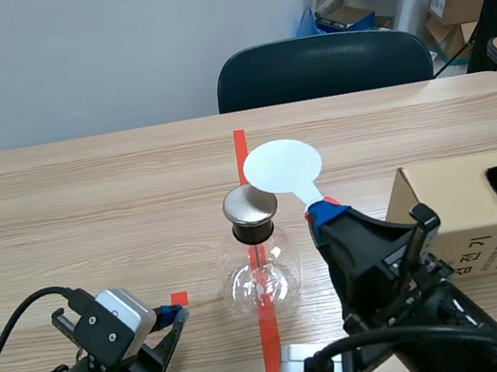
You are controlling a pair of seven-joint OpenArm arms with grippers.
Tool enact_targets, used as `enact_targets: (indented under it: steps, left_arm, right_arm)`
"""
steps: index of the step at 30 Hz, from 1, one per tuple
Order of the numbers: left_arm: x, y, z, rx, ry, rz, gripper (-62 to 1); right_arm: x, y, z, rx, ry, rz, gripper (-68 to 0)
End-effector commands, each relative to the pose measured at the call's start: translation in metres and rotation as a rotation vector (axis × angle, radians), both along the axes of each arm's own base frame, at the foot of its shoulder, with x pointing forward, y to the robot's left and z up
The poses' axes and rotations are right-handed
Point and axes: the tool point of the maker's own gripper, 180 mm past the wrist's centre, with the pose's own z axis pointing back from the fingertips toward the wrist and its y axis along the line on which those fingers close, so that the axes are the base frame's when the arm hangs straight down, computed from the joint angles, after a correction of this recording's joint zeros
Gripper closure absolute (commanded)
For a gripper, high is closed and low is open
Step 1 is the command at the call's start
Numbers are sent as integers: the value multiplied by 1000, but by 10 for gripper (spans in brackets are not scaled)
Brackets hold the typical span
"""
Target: Do the electroscope experiment
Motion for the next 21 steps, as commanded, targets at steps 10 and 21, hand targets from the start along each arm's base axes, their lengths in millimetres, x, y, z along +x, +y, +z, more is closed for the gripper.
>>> enact_targets:
  steps: [10,21]
  left_arm:
    - [5,-4,11,-24,-34,0,-31]
    - [5,-4,11,-24,-34,0,-32]
  right_arm:
    - [-8,15,4,-19,-24,113,-17]
    - [-14,21,2,-26,-16,160,-17]
